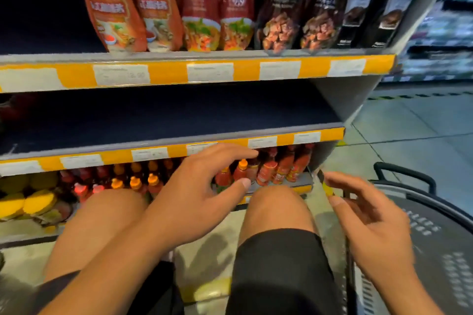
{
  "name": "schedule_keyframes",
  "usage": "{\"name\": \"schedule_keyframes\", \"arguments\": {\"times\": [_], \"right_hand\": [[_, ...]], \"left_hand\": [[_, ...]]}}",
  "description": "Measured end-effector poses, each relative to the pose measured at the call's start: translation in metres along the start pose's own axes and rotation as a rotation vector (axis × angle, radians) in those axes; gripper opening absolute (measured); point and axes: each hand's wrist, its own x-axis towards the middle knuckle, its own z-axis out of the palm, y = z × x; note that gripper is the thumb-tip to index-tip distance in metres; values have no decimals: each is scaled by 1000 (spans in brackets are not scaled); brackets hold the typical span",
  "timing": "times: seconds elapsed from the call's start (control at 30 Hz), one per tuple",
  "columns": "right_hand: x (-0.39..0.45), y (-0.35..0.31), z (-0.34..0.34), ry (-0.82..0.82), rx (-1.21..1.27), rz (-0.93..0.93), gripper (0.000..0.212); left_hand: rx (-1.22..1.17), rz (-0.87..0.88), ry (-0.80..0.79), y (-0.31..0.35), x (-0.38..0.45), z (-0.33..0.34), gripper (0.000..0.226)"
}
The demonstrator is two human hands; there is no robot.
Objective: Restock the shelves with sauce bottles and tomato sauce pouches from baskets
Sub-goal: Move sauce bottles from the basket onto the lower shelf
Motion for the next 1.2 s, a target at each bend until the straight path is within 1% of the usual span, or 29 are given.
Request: {"name": "schedule_keyframes", "arguments": {"times": [0.07, 0.17, 0.27, 0.33, 0.43, 0.5, 0.63, 0.7, 0.77, 0.9, 0.93, 1.0, 1.07, 1.13, 1.17, 1.2], "right_hand": [[-18, 16, -30, 92, -27, 20, 42], [-43, 41, -68, 182, -105, 64, 42], [-66, 70, -102, 255, -152, 146, 39], [-81, 90, -121, 278, -167, 232, 38], [-102, 119, -146, 302, -136, 401, 37], [-111, 139, -161, 285, -167, 484, 35], [-119, 186, -180, 186, -244, 648, 25], [-119, 209, -186, 114, -343, 696, 28], [-119, 227, -193, -12, -462, 794, 31], [-122, 258, -210, -277, -716, 994, 19], [-125, 267, -215, -329, -755, 1022, 16], [-132, 283, -222, -402, -832, 1038, 20], [-137, 292, -227, -470, -871, 1043, 24], [-140, 298, -228, -574, -878, 1061, 25], [-141, 299, -228, -614, -857, 1099, 26], [-146, 307, -228, -617, -820, 1147, 25]], "left_hand": [[21, 61, -99, 16, 8, 29, 41], [26, 140, -226, 33, 18, 73, 40], [61, 203, -306, 49, 25, 117, 38], [77, 233, -357, 59, 28, 146, 37], [-18, 250, -495, 71, 34, 189, 35], [-36, 266, -564, 75, 37, 216, 35], [-17, 261, -692, 74, 41, 268, 34], [3, 266, -728, 71, 43, 292, 32], [21, 247, -761, 66, 46, 313, 31], [75, 230, -802, 55, 49, 348, 29], [95, 225, -809, 50, 49, 355, 29], [146, 206, -831, 40, 49, 365, 28], [200, 213, -830, 30, 50, 372, 27], [227, 214, -813, 27, 51, 378, 27], [239, 219, -801, 26, 52, 381, 27], [253, 229, -790, 27, 52, 385, 27]]}}
